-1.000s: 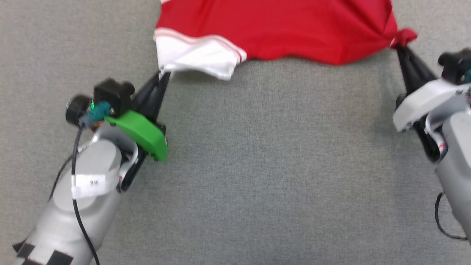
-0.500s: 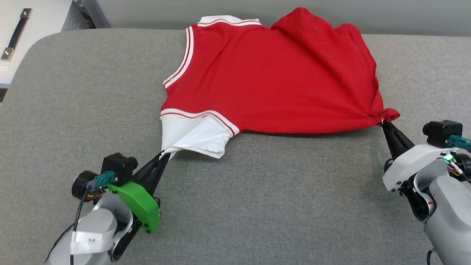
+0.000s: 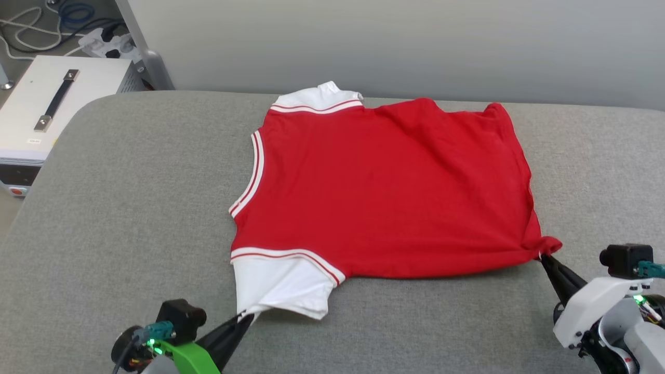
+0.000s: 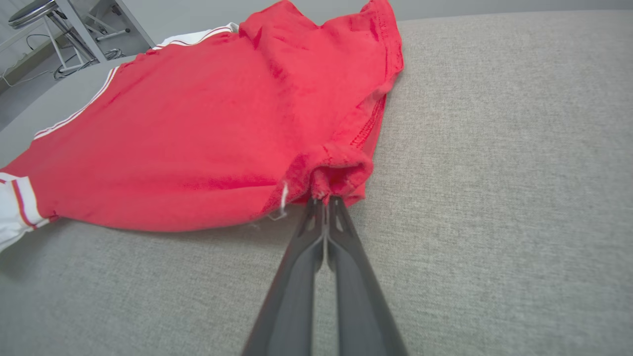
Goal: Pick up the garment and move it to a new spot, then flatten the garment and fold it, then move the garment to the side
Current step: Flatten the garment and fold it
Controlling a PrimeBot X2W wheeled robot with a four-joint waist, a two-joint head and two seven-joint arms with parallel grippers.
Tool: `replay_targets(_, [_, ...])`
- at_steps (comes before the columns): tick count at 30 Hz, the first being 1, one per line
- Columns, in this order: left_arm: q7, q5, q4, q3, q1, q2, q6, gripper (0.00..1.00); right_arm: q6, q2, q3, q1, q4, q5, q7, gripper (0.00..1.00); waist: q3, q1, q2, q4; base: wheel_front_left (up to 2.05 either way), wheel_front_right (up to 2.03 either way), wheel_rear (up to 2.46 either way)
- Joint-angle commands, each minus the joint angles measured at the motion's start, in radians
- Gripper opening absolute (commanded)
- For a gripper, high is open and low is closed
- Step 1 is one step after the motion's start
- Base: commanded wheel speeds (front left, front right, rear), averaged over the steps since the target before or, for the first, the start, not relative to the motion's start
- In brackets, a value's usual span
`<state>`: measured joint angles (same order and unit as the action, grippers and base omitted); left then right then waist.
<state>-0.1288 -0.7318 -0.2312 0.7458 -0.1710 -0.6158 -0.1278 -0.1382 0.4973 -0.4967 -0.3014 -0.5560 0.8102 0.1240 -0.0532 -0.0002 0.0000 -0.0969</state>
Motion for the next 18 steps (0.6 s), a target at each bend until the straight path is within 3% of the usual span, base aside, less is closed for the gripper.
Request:
replay_targets(1, [0.013,-0.021,0.031,0.011,0.032,-0.02,-0.001,0.0,0.007,0.017,-0.005,0.038,0.029,0.021,-0.008,0.0,0.025,0.0002,0.0,-0.007,0.0,0.0,0.0])
replay_targets(9, [0.082,-0.101,0.177,0.057,0.134,-0.102,-0.002,0.0,0.007,0.092,0.012,0.208,0.177,0.082,-0.057,0.0,0.055,0.0002,0.0,-0.011,0.0,0.0,0.0])
replay_targets(18, [0.097,-0.164,0.298,0.072,0.216,-0.172,0.0,0.0,0.007,0.124,0.102,0.422,0.345,0.133,-0.154,0.0,0.05,0.0002,0.0,-0.015,0.0,0.0,0.0])
